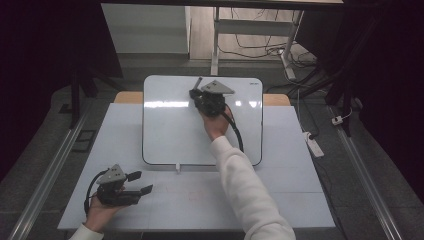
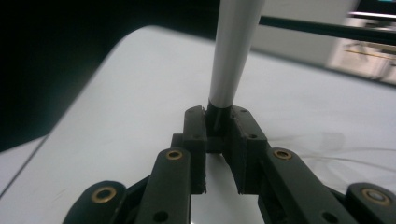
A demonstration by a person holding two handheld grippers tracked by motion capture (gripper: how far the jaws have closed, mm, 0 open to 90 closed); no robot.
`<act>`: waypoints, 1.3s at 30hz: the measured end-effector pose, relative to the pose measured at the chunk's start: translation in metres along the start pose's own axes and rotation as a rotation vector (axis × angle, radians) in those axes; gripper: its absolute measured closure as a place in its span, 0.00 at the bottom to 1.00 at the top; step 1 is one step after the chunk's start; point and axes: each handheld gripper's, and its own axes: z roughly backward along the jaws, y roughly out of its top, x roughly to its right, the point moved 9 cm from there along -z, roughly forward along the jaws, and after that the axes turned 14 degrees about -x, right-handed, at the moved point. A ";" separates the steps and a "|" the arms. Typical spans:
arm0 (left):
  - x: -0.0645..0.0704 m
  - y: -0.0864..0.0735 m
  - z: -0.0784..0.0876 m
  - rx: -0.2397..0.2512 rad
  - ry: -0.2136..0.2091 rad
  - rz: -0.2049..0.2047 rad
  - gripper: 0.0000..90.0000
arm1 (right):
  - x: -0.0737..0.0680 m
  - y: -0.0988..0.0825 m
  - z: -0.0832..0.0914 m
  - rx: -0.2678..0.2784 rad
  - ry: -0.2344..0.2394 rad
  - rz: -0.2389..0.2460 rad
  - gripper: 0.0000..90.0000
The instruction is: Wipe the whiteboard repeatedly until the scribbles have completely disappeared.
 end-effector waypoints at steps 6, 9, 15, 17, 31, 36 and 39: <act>-0.001 0.001 -0.001 -0.003 -0.002 0.002 0.33 | -0.017 -0.007 -0.004 -0.024 0.045 0.059 0.86; 0.000 0.002 -0.001 0.000 0.001 0.000 0.33 | -0.008 -0.006 0.000 -0.023 0.012 0.062 0.86; 0.000 0.003 -0.002 -0.002 -0.002 -0.003 0.33 | 0.000 -0.008 0.008 -0.024 -0.001 0.034 0.86; 0.000 0.003 -0.003 -0.004 0.000 -0.007 0.33 | -0.004 -0.009 0.006 -0.029 -0.002 0.071 0.86; 0.000 0.003 -0.001 0.003 -0.002 -0.003 0.33 | 0.039 0.007 0.017 0.031 -0.070 -0.051 0.86; -0.001 0.003 -0.002 0.001 -0.005 -0.003 0.33 | 0.013 -0.002 0.010 -0.021 -0.017 0.065 0.86; 0.001 0.003 -0.002 -0.001 -0.005 -0.011 0.33 | 0.024 -0.003 0.016 -0.018 -0.053 0.034 0.86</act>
